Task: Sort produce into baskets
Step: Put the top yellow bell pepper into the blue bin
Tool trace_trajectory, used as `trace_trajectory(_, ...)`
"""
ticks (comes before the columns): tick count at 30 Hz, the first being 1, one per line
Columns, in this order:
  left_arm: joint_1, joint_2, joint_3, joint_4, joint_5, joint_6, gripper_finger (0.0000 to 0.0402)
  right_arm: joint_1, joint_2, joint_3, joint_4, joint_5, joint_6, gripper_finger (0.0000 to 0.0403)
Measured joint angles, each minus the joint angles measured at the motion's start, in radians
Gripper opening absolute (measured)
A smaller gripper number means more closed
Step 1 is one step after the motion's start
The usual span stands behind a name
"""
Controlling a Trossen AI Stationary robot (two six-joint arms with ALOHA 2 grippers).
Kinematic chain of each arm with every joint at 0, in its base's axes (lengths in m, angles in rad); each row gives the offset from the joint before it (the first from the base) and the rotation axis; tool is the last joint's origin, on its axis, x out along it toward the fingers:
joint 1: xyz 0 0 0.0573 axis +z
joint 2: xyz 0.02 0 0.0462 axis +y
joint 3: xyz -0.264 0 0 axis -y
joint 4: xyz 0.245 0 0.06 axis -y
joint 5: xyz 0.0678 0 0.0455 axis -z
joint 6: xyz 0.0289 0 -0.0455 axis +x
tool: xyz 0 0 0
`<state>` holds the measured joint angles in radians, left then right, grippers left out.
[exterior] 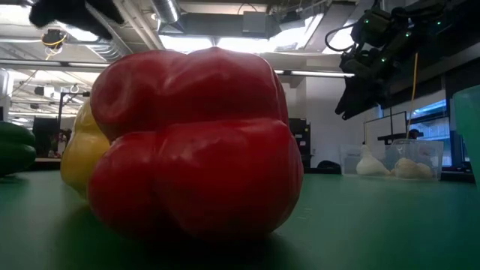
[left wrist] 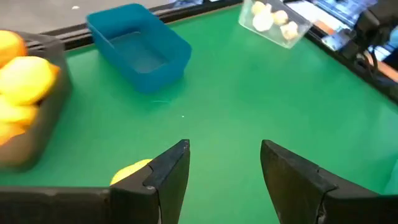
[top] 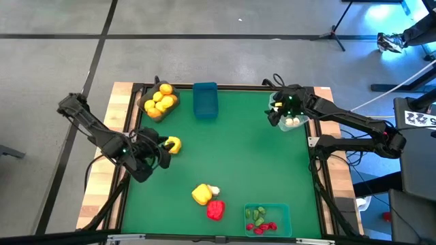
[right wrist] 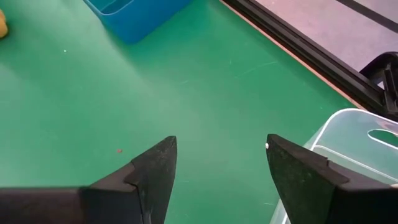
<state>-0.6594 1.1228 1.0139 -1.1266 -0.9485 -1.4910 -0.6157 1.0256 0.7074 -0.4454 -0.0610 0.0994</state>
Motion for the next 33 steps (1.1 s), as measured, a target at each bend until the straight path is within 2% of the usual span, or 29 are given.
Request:
trace_trajectory(3,0.003,-0.022,-0.111,0.118,-0.01,0.056,0.0192,0.0,0.0,0.0,-0.001,0.0,0.0,0.0244)
trace_trajectory(8,0.008,-0.019,-0.267,0.237,-0.053,0.007,0.0191,0.0,0.0,0.0,-0.001,0.005,0.003,0.0244)
trace_trajectory(15,0.029,-0.019,-0.407,0.251,-0.125,-0.129,0.0191,0.0,0.0,0.0,0.001,0.048,0.005,0.0244)
trace_trajectory(22,0.087,-0.019,-0.483,0.285,-0.127,-0.17,0.0191,0.0,0.0,0.0,0.002,0.054,0.005,0.0244)
trace_trajectory(28,0.093,-0.004,-0.535,0.514,-0.126,-0.009,0.0191,0.0,0.0,0.0,0.002,0.055,0.006,0.0243)
trace_trajectory(33,0.093,0.056,-0.557,0.591,-0.116,-0.003,0.0191,0.0,0.0,0.0,0.003,0.057,0.012,0.0243)
